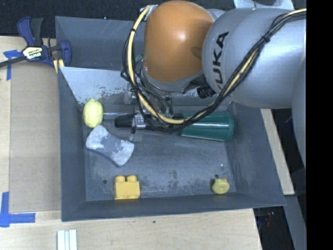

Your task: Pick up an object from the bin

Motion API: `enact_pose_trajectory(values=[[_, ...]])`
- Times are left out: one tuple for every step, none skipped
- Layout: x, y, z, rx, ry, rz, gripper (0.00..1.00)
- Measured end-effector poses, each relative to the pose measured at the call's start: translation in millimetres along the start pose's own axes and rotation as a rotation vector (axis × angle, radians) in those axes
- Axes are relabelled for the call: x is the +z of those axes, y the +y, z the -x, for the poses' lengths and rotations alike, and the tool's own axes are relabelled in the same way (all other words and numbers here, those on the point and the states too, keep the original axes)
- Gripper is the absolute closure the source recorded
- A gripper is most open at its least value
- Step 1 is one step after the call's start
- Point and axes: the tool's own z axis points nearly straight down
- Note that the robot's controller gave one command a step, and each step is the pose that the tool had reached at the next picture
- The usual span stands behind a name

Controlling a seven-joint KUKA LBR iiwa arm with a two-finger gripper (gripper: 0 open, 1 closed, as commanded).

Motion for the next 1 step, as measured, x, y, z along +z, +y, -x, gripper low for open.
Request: enact_pose_trajectory(values=[[-4.4,-0.7,1.7,0.003,-0.008,0.002,0.0]])
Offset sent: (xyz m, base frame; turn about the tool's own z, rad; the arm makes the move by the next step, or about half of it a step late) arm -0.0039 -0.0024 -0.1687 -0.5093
